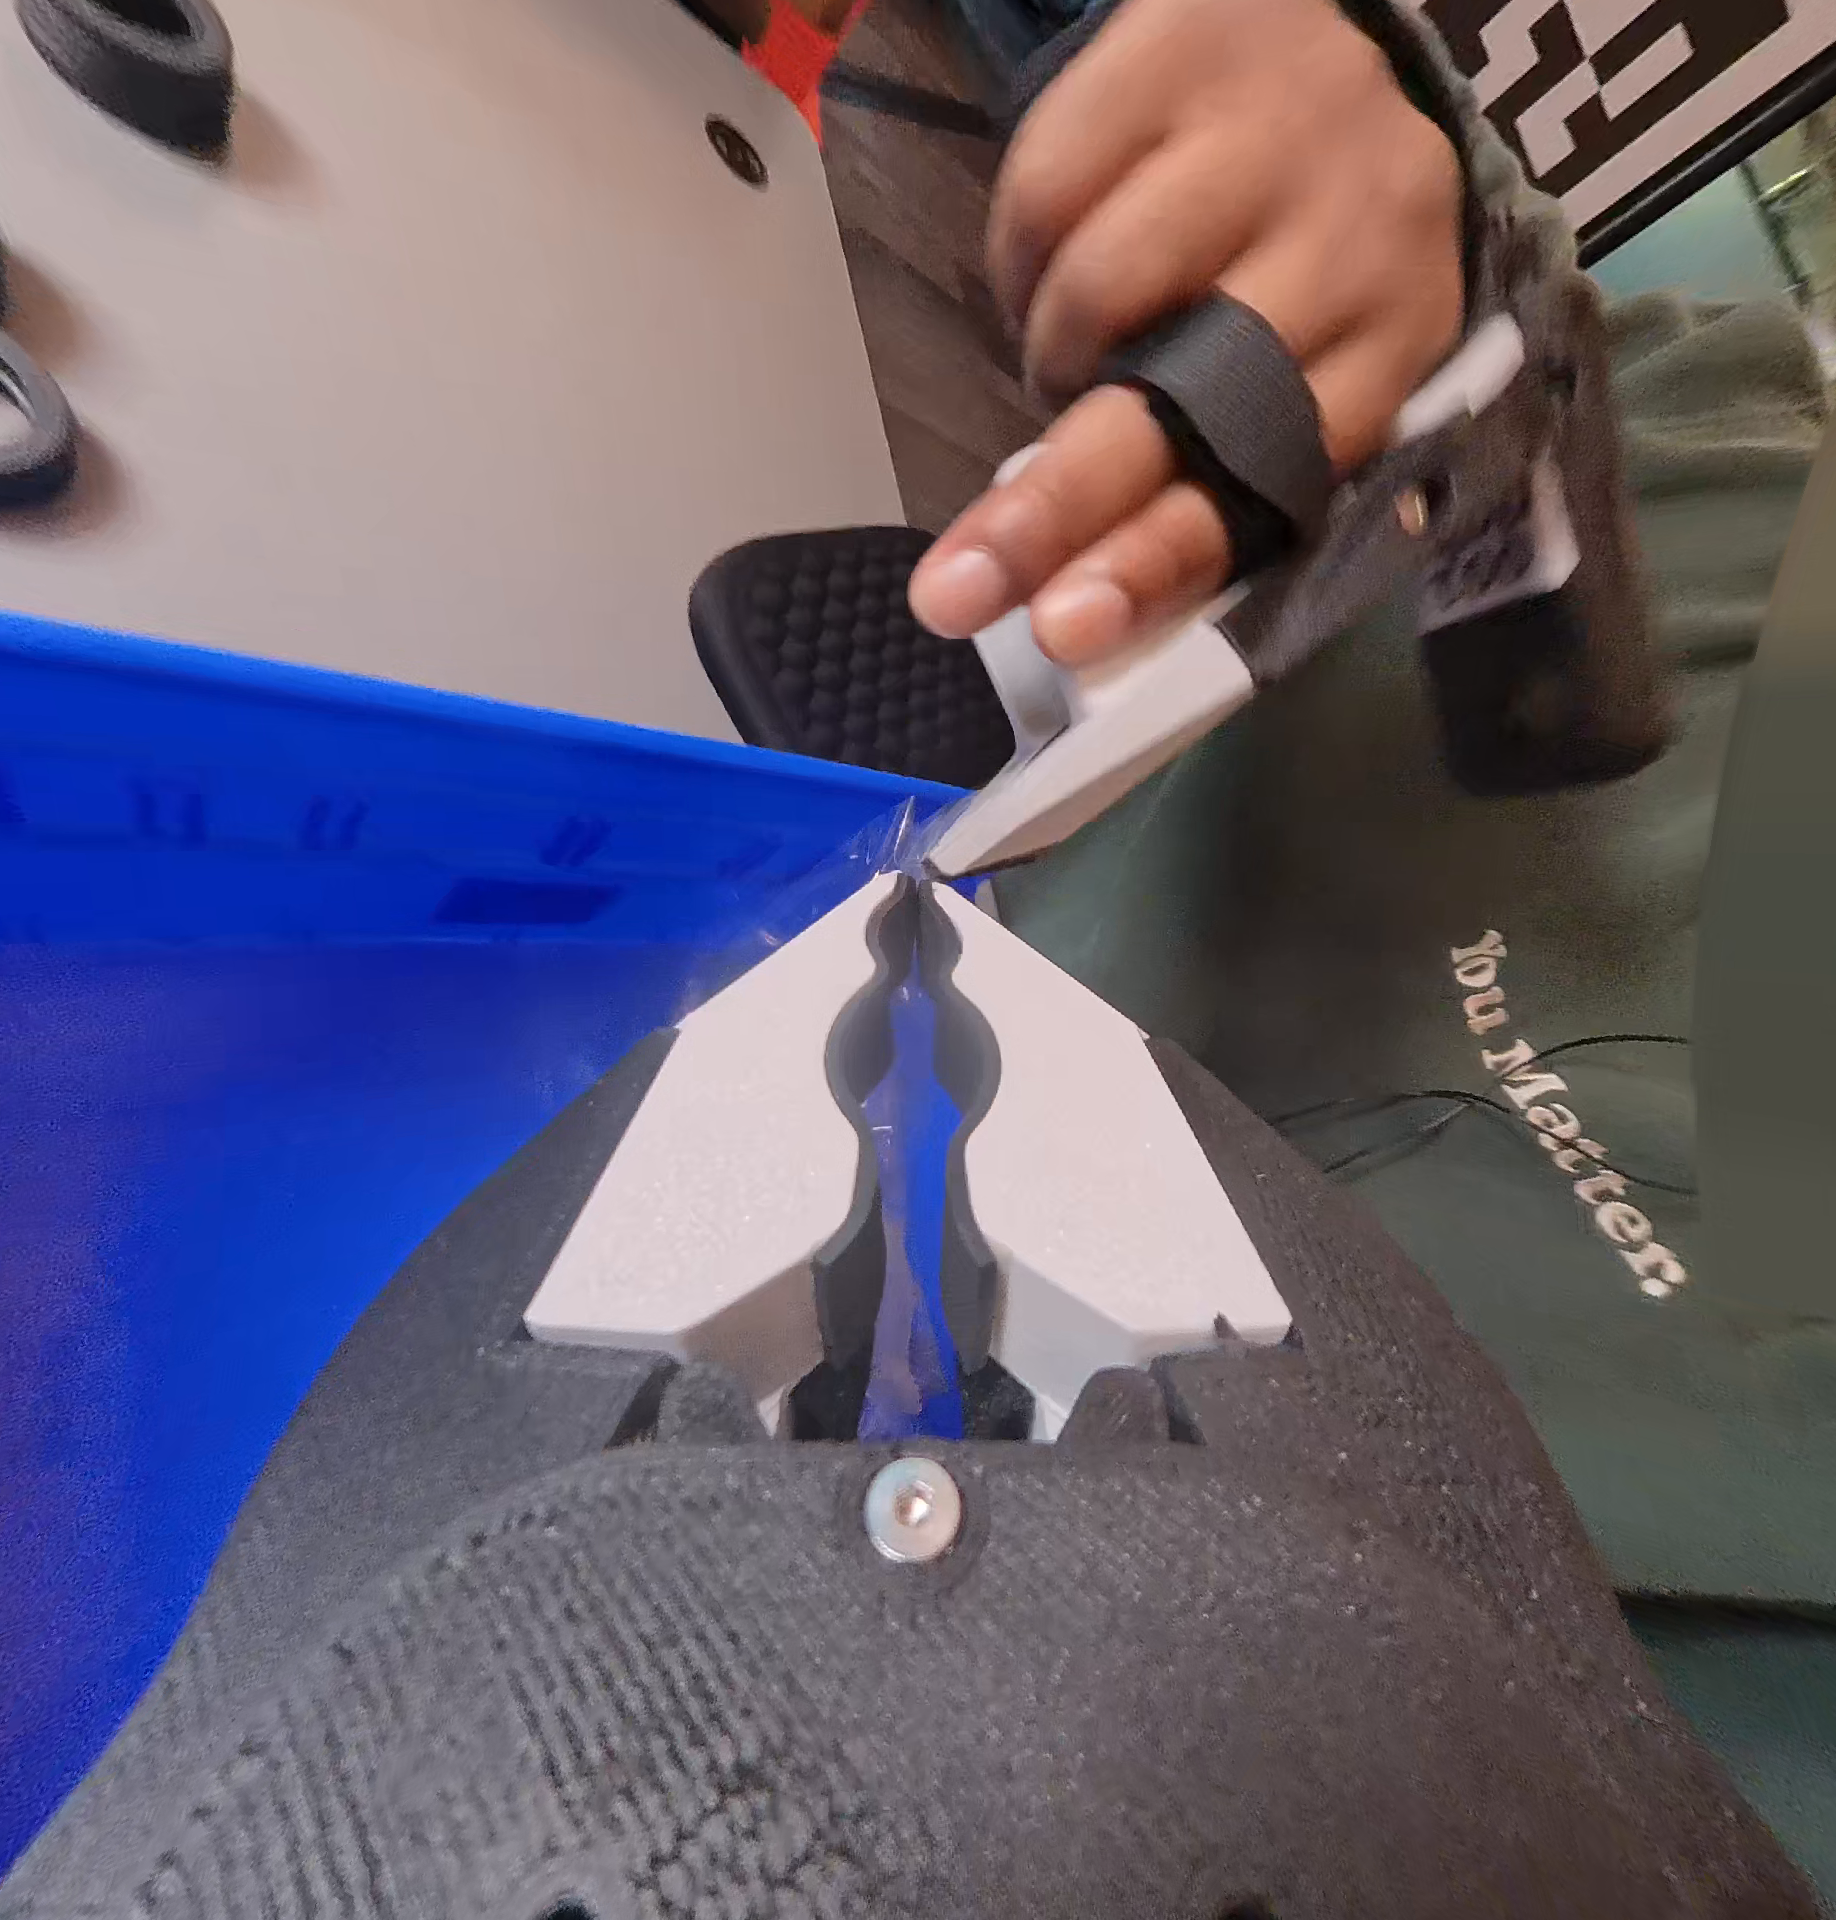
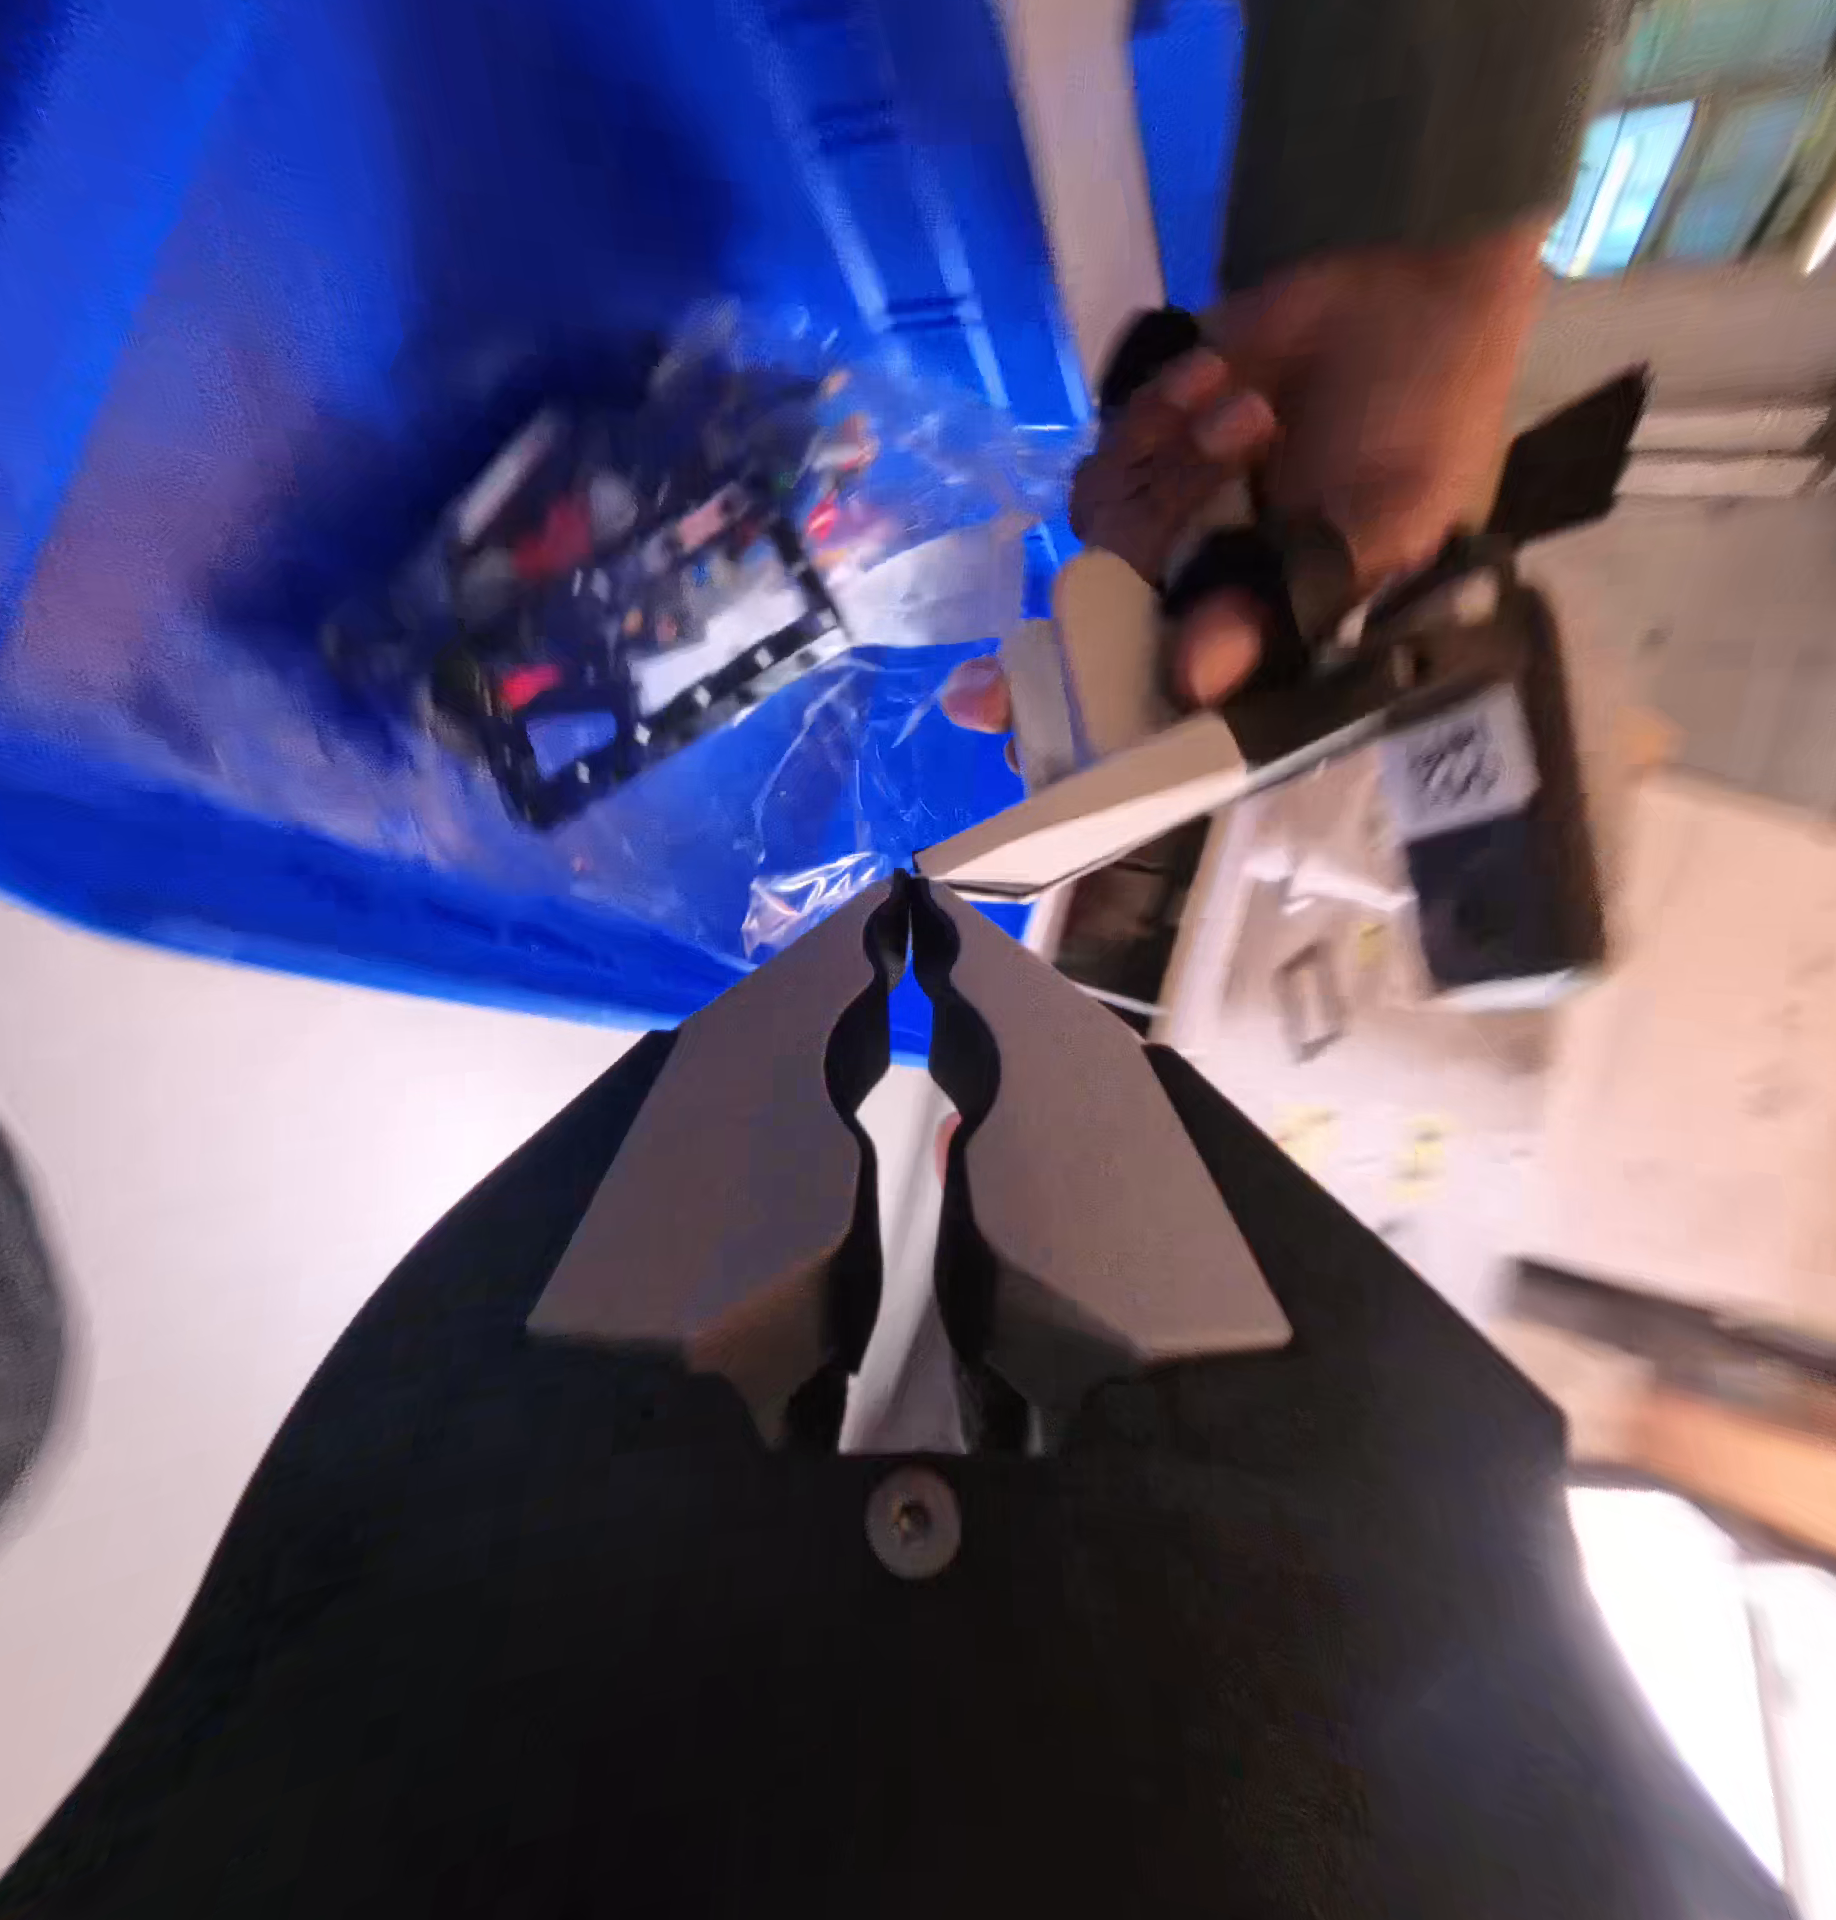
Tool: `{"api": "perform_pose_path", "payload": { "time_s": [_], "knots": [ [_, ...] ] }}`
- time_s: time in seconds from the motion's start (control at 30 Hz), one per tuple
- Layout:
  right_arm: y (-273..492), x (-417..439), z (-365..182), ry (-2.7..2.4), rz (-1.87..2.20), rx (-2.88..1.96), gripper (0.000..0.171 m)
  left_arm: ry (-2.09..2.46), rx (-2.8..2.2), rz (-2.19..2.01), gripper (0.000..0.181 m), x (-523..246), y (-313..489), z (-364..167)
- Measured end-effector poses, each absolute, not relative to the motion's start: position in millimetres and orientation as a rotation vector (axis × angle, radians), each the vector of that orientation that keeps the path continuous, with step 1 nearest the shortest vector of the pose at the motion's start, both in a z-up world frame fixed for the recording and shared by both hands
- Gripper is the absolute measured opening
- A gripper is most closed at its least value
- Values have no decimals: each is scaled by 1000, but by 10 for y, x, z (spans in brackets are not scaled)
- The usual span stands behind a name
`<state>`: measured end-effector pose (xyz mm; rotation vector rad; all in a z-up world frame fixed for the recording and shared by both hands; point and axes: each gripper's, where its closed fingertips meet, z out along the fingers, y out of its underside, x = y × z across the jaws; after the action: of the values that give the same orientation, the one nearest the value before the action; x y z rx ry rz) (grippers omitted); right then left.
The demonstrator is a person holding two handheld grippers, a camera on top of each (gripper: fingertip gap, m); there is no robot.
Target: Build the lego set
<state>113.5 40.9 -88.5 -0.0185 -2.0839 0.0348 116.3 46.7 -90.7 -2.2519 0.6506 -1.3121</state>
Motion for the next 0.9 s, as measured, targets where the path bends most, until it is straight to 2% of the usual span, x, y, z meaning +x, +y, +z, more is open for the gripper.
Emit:
{"api": "perform_pose_path", "payload": {
  "time_s": [0.13,0.23,0.43,0.53,0.67,0.9],
  "knots": [
    [465,1119,-743,-2136,736,-583,0,765,-2209,-971,0,1151,495,-808],
    [518,1120,-709,-2118,1051,-796,0,879,-2163,-712,9,1170,497,-769],
    [525,1171,-729,-2102,1221,-893,0,976,-2041,-330,13,1113,612,-801],
    [534,1187,-732,-2091,1251,-915,0,989,-2017,-344,11,1151,634,-789],
    [564,1195,-741,-2083,1275,-942,0,999,-2018,-418,0,1222,632,-792],
    [568,1219,-756,-2108,1298,-978,0,1004,-2020,-457,0,1273,626,-792]
  ]
}}
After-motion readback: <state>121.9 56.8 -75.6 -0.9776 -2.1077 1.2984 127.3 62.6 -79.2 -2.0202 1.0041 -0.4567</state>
